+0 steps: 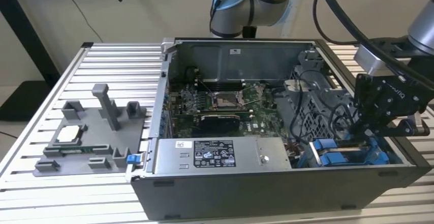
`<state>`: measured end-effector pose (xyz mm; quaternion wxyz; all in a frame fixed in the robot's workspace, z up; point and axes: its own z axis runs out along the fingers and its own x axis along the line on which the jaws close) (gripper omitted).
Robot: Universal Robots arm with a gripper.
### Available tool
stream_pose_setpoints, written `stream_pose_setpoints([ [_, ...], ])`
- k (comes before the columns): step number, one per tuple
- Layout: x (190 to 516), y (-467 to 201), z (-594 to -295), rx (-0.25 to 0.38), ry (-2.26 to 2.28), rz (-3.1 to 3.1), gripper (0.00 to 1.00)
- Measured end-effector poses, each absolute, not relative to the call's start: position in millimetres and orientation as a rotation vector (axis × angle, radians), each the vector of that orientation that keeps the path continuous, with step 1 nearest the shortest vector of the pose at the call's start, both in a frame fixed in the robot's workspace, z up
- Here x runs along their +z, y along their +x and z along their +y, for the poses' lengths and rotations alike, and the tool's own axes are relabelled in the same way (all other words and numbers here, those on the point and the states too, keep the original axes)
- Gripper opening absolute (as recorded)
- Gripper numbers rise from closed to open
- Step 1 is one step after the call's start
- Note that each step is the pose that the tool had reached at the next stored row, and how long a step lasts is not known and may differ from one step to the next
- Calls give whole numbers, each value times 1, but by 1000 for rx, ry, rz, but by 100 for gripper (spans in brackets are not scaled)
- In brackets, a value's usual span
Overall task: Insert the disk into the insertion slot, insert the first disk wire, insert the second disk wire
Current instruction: 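Insert the first disk wire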
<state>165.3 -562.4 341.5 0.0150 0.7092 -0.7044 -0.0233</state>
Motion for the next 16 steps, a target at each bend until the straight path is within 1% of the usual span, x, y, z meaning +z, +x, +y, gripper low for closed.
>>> stream_pose_setpoints([
  [16,341,164,-565,-67,2211,-2224,0],
])
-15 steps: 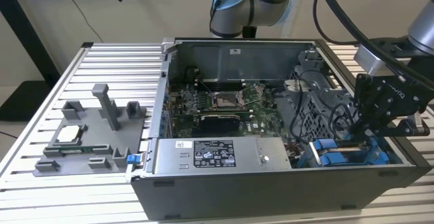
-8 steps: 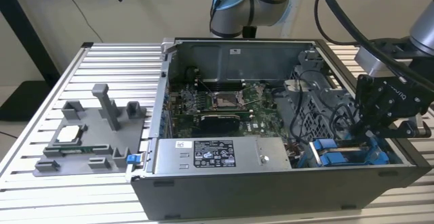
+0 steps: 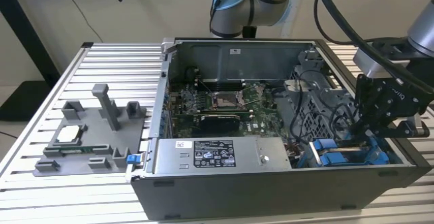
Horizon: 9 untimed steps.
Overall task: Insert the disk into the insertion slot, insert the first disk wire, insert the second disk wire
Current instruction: 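Insert the first disk wire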
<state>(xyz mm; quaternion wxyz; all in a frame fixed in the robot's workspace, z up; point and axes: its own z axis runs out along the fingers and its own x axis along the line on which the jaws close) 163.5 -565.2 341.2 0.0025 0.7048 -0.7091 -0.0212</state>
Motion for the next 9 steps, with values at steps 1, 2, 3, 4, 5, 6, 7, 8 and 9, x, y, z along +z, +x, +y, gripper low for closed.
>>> stream_pose_setpoints([
  [1,341,163,-565,-65,2211,-2225,0],
  [2,340,163,-565,-64,2212,-2226,0],
  [3,340,163,-565,-62,2213,-2226,0],
  [4,339,163,-565,-61,2213,-2227,0],
  [5,337,163,-565,-61,2213,-2227,0],
  [6,336,163,-565,-60,2213,-2227,0],
  [7,335,163,-565,-59,2213,-2227,0],
  [8,334,163,-565,-59,2213,-2226,0],
  [9,333,163,-565,-59,2213,-2227,0],
])
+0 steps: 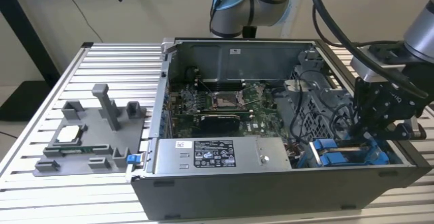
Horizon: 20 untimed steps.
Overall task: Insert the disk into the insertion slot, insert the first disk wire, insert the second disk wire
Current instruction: 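Insert the first disk wire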
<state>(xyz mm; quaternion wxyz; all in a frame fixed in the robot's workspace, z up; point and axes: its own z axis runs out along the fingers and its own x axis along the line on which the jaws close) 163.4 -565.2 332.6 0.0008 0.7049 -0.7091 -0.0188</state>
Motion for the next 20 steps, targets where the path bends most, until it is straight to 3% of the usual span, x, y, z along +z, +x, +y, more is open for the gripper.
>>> stream_pose_setpoints([
  [1,332,163,-565,-60,2214,-2227,0],
  [2,331,163,-565,-61,2214,-2227,100],
  [20,368,163,-565,-61,2214,-2227,100],
])
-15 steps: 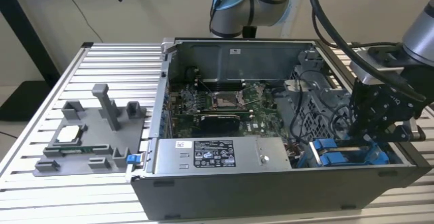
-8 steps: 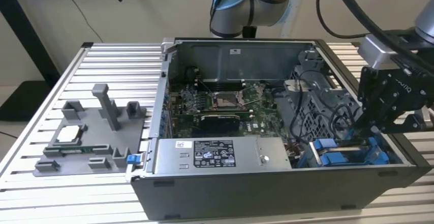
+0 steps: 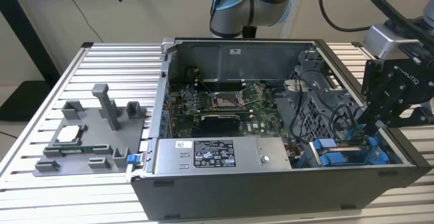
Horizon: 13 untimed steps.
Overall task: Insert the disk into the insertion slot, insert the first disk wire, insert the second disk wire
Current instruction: 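Insert the first disk wire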
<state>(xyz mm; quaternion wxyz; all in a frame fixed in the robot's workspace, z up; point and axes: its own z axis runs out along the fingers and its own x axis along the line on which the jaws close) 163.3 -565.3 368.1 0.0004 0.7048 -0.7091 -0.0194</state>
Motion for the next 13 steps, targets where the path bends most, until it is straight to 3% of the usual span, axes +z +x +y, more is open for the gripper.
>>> stream_pose_setpoints([
  [13,372,163,-565,-61,2214,-2227,100],
])
